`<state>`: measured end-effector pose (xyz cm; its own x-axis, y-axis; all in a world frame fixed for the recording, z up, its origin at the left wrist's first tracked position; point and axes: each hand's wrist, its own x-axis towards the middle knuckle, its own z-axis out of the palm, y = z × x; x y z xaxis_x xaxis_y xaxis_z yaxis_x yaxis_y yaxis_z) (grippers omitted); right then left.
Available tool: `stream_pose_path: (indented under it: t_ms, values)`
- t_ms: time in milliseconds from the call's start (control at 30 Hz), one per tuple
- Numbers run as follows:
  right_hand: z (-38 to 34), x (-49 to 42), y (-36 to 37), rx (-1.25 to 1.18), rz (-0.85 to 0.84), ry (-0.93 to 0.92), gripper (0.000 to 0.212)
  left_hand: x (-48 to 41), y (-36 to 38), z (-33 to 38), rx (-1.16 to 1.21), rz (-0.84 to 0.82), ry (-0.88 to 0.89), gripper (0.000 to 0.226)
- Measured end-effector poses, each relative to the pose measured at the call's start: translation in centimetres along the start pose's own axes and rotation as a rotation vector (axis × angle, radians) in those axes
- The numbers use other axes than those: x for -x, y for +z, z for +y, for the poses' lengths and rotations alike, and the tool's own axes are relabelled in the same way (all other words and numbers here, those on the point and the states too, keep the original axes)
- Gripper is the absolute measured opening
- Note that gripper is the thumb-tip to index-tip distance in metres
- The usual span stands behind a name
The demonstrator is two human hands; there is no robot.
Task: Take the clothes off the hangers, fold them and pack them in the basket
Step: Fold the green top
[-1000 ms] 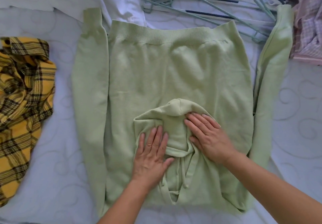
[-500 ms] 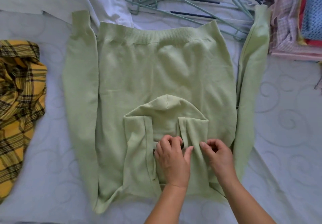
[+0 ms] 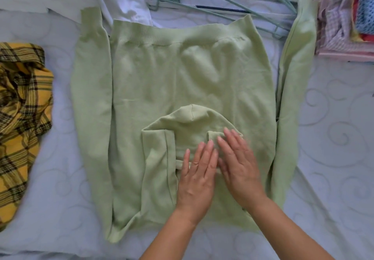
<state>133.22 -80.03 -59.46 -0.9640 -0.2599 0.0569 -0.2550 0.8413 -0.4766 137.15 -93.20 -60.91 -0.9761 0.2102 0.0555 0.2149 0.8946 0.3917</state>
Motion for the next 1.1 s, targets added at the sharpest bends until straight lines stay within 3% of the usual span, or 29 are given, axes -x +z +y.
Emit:
stream_pose_path:
  t_ms: [67, 233, 300, 367, 433, 500, 567, 600, 667, 700, 800, 933, 1000, 1100]
  values:
    - [0.8, 0.3, 2.2, 0.13, -0.136, -0.1, 0.05, 0.3, 1.6, -1.7, -0.09, -0.092, 0.012, 0.072]
    - [1.8, 0.7, 4.0, 0.321, -0.322, -0.076, 0.058, -0.3, 1.4, -2.2, -0.092, -0.244, -0.054, 0.075]
    - [1.2, 0.5, 2.9, 0.295, -0.311, -0.063, 0.057, 0.2, -1.0, -2.1, 0.001, -0.197, 0.009, 0.068]
    - [0.1, -0.3, 1.7, 0.179, -0.23, -0.058, 0.053, 1.5, -3.7, -3.1, 0.096, -0.048, -0.023, 0.05]
    - [-1.7, -2.4, 0.7, 0.05, -0.116, -0.041, 0.047, 3.5, -6.0, -4.8, 0.192, 0.116, -0.315, 0.04]
    - [-3.9, -6.2, 0.7, -0.016, -0.031, 0.05, 0.046, 4.5, -7.5, -6.5, 0.245, 0.157, -0.695, 0.063]
    - [-5.9, -10.5, 1.5, -0.029, -0.003, 0.087, 0.053, 4.7, -7.6, -7.3, 0.36, -0.048, -0.914, 0.071]
    - [-6.8, -12.2, 2.3, 0.011, -0.014, 0.023, 0.057, 4.6, -7.2, -7.5, 0.425, -0.132, -0.959, 0.056]
    - [-8.6, -13.6, 4.0, 0.15, -0.05, -0.181, 0.057, 4.6, -5.9, -7.6, 0.453, -0.11, -0.949, 0.022]
    - [-9.5, -13.3, 4.6, 0.211, -0.065, -0.252, 0.053, 4.7, -5.4, -7.6, 0.433, -0.087, -0.94, 0.018]
    - [-10.4, -11.8, 6.0, 0.339, -0.131, -0.239, 0.034, 5.4, -4.7, -7.7, 0.402, -0.028, -0.904, 0.021]
    - [-9.4, -11.2, 7.0, 0.3, -0.1, -0.249, 0.032, 6.5, -4.6, -8.2, 0.228, 0.009, -0.799, 0.027]
    - [-9.0, -11.0, 7.3, 0.288, -0.089, -0.236, 0.037, 6.9, -4.6, -8.2, 0.123, 0.058, -0.705, 0.038]
    - [-9.2, -10.8, 8.0, 0.277, -0.068, -0.182, 0.038, 7.3, -4.3, -7.8, -0.003, 0.091, -0.429, 0.053]
